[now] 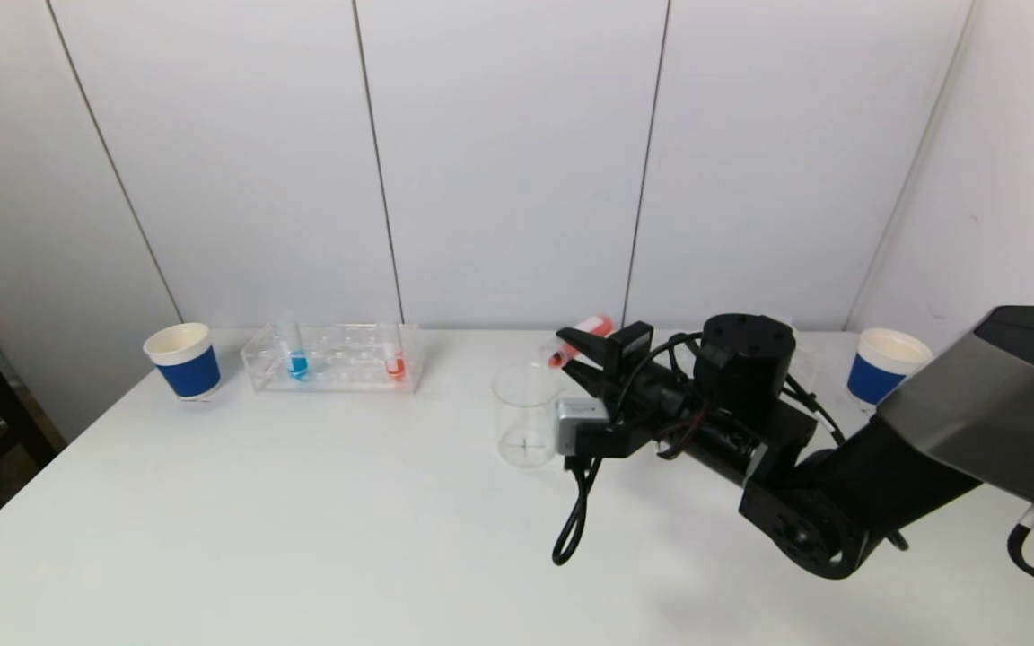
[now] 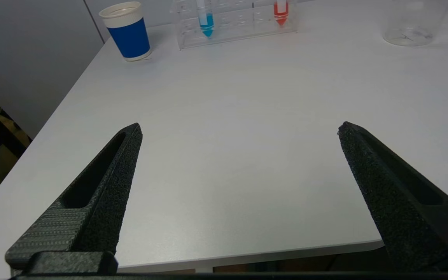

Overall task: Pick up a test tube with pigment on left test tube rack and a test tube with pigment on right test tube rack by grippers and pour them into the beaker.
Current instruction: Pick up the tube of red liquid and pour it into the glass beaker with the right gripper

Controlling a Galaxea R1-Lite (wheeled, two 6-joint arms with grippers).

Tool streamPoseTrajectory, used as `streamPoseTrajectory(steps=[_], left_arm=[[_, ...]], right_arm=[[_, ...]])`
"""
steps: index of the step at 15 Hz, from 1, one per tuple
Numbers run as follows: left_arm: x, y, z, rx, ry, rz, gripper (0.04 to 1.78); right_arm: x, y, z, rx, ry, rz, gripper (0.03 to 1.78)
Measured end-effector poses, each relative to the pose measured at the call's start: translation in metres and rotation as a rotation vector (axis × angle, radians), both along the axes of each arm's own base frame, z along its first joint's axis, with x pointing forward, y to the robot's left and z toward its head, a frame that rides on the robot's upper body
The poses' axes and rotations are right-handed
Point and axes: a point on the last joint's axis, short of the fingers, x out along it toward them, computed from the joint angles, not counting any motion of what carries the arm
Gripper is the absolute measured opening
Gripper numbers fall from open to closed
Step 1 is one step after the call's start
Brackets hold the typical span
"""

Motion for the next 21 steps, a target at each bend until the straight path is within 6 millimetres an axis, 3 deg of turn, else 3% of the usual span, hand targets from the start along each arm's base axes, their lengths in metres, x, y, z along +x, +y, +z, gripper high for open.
streamPoseTrajectory(steps=[21], left_arm=[[0.000,0.000,0.000,0.000,0.000,0.000,1.76]], right_arm=[[0.007,0.005,-0.009,-0.112,-0.073,-0.021,0.47]])
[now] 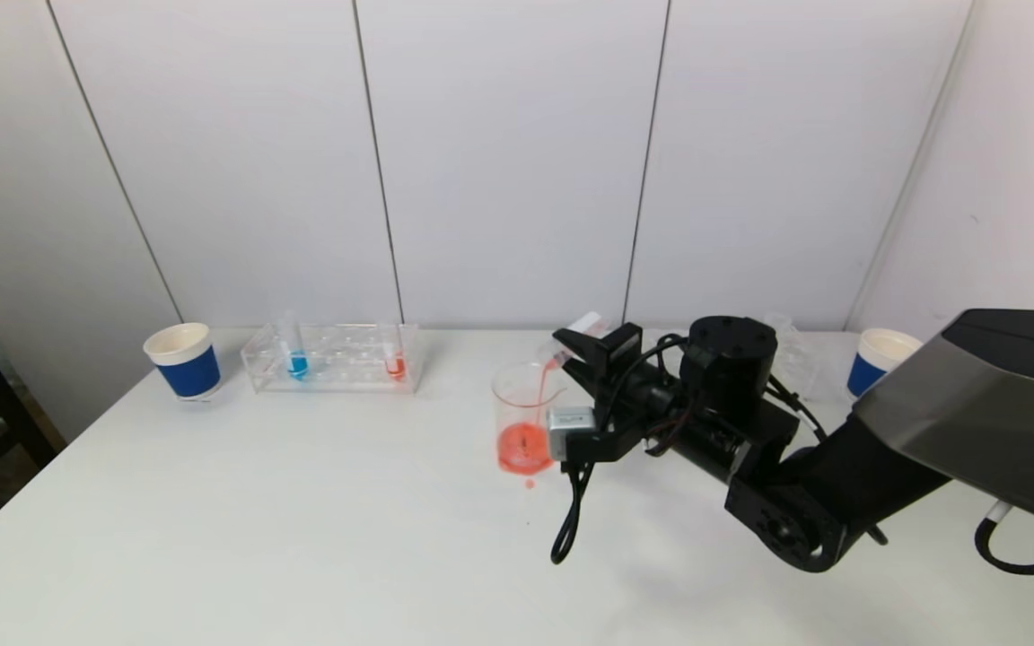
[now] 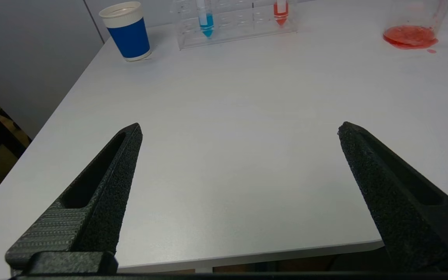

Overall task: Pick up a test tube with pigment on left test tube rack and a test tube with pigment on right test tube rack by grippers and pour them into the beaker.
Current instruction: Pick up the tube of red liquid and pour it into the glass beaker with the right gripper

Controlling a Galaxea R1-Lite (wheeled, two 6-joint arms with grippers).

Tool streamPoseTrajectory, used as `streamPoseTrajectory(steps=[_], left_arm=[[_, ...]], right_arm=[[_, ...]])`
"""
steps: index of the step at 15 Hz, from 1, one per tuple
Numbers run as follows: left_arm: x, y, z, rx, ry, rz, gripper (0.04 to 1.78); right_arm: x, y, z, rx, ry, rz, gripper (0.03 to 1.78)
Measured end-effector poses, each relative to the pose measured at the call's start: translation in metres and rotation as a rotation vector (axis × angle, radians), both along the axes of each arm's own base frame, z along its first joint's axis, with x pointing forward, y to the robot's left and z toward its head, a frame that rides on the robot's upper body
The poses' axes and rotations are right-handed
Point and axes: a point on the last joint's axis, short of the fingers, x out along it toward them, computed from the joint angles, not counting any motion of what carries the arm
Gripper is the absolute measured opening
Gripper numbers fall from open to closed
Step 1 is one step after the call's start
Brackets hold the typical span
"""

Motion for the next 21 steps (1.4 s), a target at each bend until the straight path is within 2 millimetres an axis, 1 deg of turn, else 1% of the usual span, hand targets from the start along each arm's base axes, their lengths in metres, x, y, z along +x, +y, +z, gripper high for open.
streamPoseTrajectory(steps=[9,21], left_arm=[[0.000,0.000,0.000,0.000,0.000,0.000,1.76],[0.000,0.000,0.000,0.000,0.000,0.000,1.76]], right_arm=[[0.002,0.000,0.001,-0.064,-0.047,-0.010,0.47],[0.006,0.004,0.012,-0.183,-0.157,-0.026,0.47]])
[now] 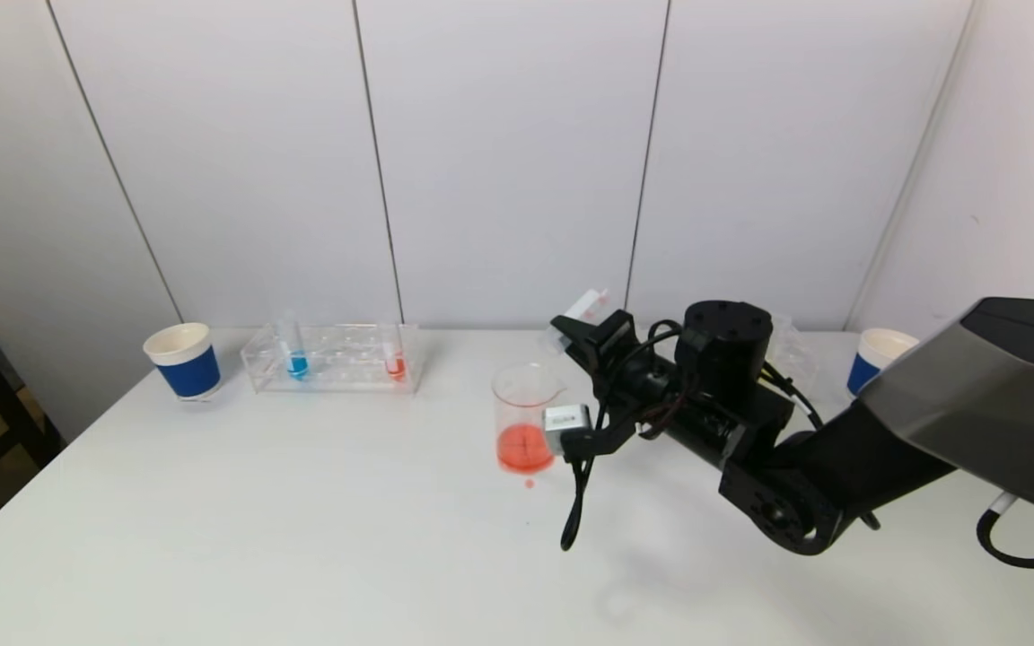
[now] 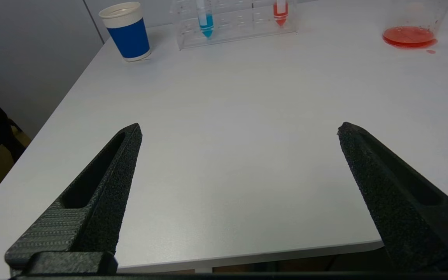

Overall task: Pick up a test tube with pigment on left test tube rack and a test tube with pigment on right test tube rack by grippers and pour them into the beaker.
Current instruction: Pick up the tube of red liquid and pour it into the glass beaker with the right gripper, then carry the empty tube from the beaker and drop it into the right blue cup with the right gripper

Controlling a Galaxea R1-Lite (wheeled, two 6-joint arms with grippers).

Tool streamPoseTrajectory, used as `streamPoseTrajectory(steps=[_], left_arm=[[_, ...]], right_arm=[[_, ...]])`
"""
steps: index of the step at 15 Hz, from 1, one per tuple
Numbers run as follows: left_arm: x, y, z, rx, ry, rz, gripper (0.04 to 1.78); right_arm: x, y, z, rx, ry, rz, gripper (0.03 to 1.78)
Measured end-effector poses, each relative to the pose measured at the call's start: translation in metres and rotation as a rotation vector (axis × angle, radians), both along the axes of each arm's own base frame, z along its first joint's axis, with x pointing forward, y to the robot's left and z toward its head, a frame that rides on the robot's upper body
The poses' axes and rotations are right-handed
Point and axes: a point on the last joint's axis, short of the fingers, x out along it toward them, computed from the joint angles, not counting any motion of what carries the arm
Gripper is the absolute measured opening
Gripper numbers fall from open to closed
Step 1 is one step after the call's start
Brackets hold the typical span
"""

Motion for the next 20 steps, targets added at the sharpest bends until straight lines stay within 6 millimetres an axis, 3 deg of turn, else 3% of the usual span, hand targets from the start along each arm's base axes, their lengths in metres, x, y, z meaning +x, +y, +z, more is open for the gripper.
streamPoseTrajectory(steps=[12,20], left_arm=[[0.000,0.000,0.000,0.000,0.000,0.000,1.76],[0.000,0.000,0.000,0.000,0.000,0.000,1.76]], right_arm=[[-0.003,0.005,0.002,-0.022,-0.017,0.016,0.47],[-0.003,0.014,0.003,0.184,0.107,0.021,0.47]])
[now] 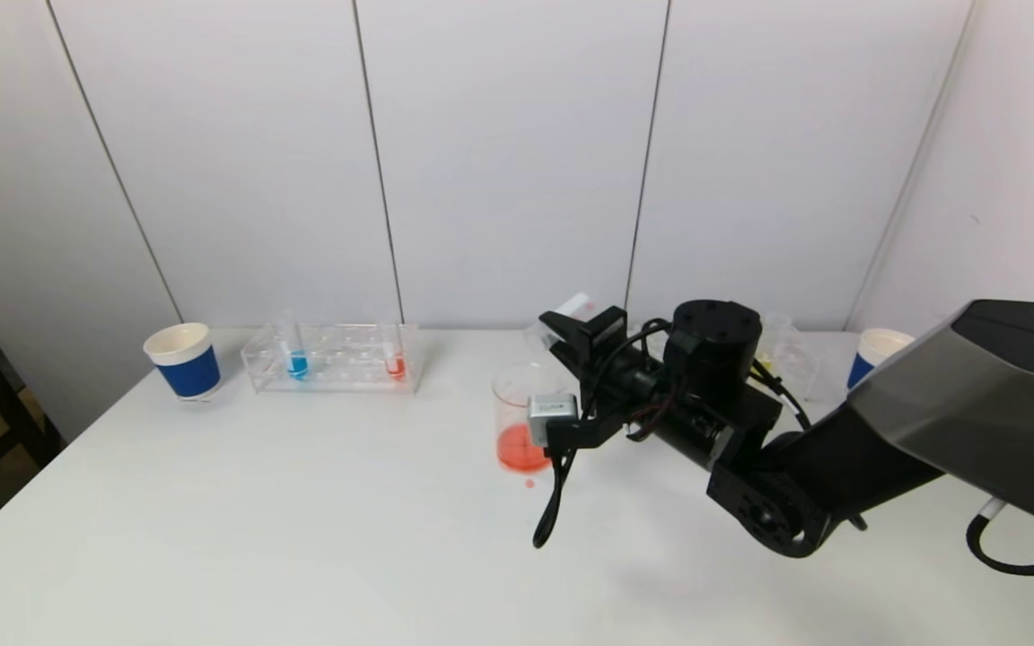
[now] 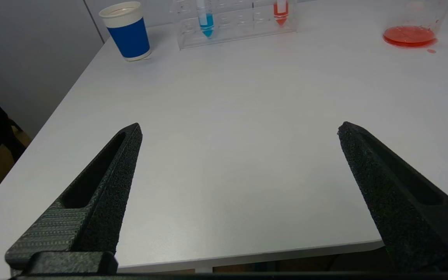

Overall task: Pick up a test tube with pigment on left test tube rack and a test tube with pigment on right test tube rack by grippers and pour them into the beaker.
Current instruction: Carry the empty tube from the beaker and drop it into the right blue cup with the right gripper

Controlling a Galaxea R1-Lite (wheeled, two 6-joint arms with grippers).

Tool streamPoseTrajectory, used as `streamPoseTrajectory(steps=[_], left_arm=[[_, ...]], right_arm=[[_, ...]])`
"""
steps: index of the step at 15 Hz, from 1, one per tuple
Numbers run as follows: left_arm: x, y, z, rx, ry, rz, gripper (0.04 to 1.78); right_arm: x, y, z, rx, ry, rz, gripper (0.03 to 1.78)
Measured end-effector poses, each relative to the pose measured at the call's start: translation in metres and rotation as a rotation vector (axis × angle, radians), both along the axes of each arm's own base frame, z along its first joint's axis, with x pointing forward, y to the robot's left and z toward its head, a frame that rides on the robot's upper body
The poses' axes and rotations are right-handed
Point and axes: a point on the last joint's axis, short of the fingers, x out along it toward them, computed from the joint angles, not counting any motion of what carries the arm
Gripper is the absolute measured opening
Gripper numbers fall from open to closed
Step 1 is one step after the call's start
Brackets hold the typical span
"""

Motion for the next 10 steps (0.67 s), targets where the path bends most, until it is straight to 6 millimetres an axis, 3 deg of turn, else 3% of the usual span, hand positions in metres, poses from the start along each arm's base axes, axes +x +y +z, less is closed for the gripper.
streamPoseTrajectory(steps=[10], left_arm=[[0.0000,0.0000,0.0000,0.000,0.000,-0.001,1.76]], right_arm=[[0.0025,0.0041,0.0092,0.361,0.207,0.004,0.47]])
